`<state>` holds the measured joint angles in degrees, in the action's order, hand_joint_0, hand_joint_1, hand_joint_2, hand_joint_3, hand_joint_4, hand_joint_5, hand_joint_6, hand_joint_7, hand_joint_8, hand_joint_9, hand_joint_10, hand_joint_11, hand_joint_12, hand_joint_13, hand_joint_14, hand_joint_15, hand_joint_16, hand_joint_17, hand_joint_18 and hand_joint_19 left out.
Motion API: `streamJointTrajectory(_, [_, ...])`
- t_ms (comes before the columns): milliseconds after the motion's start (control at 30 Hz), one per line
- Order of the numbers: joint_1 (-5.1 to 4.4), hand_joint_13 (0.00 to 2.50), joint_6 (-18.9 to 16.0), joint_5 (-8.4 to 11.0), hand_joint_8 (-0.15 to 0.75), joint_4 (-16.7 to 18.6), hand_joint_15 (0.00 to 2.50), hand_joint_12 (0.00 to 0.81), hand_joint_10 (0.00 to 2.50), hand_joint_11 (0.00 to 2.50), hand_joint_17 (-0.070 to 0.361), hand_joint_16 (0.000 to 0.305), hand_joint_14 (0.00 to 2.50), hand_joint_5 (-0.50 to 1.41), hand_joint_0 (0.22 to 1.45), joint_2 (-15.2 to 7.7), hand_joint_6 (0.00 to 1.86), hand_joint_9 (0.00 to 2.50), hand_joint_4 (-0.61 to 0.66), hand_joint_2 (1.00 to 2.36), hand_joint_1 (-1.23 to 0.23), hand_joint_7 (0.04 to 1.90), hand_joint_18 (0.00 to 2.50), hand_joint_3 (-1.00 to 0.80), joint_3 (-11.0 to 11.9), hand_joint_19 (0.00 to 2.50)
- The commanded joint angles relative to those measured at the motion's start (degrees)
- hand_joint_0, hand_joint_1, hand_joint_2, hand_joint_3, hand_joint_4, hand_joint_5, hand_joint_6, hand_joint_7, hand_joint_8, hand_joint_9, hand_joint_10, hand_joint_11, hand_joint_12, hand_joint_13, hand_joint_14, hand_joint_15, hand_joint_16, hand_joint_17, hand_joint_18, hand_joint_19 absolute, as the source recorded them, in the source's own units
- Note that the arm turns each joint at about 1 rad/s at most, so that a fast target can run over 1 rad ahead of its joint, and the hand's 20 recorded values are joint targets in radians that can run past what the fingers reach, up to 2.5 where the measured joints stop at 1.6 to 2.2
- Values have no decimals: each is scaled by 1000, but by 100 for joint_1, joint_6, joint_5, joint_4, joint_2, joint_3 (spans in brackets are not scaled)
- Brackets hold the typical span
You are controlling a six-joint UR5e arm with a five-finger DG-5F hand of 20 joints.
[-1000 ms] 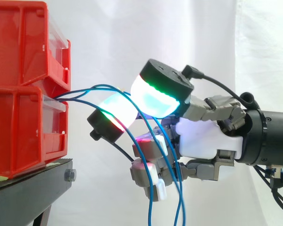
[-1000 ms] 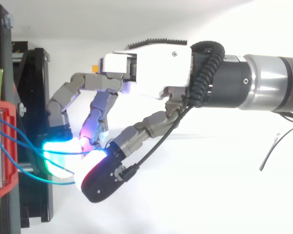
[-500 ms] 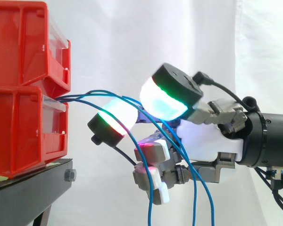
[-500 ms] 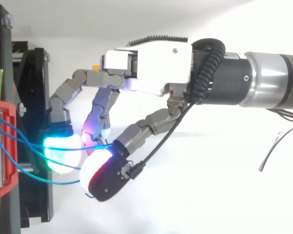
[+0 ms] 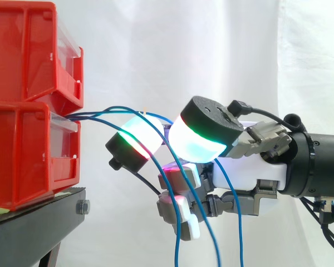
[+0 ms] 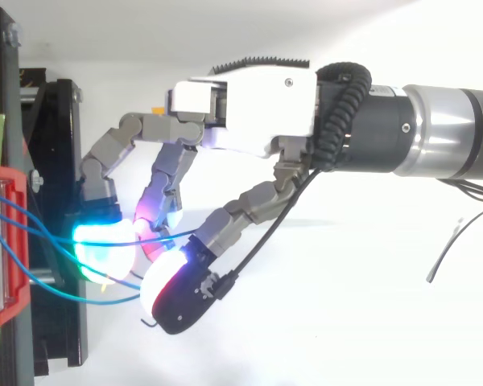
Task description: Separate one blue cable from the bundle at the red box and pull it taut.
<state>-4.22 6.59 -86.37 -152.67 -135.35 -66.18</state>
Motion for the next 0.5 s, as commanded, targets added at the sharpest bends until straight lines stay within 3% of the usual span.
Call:
streamJointTrajectory(0, [0,1032,0,-3,276,-8,839,328,21,1080,89,40,28,-142,637,0,940,1151,-47,1000,-1078,897,924,-500,0,901])
streamJointTrajectory(167, [0,1038,0,-3,286,-8,839,342,18,1078,96,43,27,-146,539,9,946,1149,-31,1000,-1076,816,944,-500,0,894])
streamJointTrajectory(267, [0,1069,0,-3,312,1,835,365,17,1067,105,47,25,-133,486,0,924,1190,4,1000,-883,792,979,-500,0,879])
streamJointTrajectory(400, [-8,1068,0,6,299,10,831,343,19,1035,96,43,26,-124,552,0,892,1212,-17,1000,-690,844,961,-500,0,904])
streamJointTrajectory(467, [-8,1078,0,15,295,18,848,340,20,1046,92,41,27,-120,594,0,883,1217,-44,1000,-677,885,947,-500,0,914])
